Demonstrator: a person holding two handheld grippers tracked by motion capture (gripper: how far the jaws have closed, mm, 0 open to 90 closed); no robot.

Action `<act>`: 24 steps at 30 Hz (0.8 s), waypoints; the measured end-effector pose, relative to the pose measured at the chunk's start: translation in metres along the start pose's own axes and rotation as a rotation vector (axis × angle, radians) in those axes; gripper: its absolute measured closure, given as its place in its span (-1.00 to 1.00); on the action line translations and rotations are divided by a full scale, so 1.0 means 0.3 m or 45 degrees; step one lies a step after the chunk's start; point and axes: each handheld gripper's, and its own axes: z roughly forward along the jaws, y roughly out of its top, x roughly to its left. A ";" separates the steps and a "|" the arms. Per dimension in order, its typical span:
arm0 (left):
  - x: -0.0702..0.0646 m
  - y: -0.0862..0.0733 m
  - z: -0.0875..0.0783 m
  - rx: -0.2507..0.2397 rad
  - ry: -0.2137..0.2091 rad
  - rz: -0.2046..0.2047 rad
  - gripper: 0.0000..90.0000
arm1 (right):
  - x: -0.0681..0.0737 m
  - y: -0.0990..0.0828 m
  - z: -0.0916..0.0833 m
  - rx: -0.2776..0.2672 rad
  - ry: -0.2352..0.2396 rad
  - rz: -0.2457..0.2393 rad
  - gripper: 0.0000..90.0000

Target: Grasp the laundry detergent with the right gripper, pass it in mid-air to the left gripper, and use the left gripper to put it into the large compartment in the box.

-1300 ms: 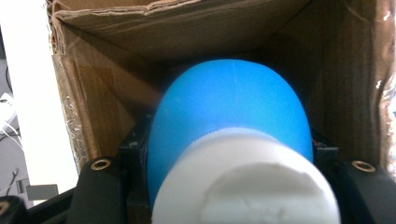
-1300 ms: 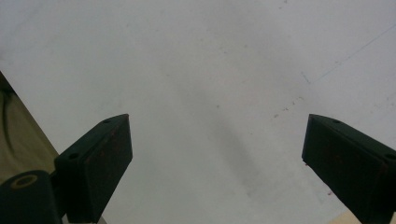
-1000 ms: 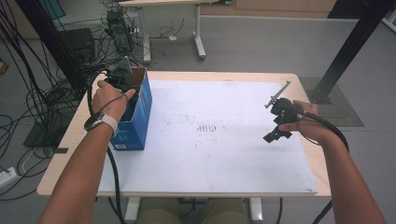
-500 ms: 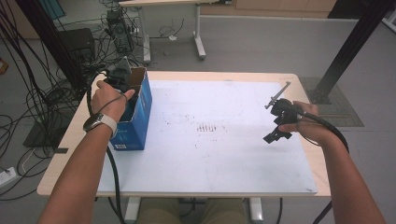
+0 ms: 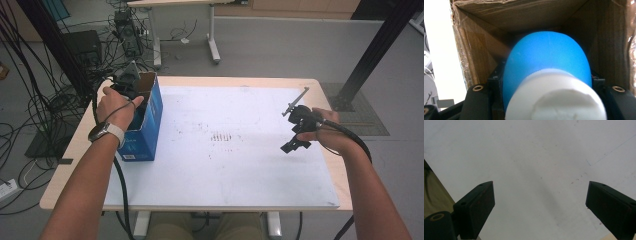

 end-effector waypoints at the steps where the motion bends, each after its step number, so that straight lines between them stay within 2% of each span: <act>1: 0.000 0.000 0.000 -0.001 0.000 0.000 -0.17 | 0.000 0.000 0.000 0.001 -0.001 0.001 -0.81; 24: -0.004 0.001 0.002 -0.002 0.007 0.004 -0.17 | -0.003 -0.002 -0.003 0.004 -0.003 -0.002 -0.81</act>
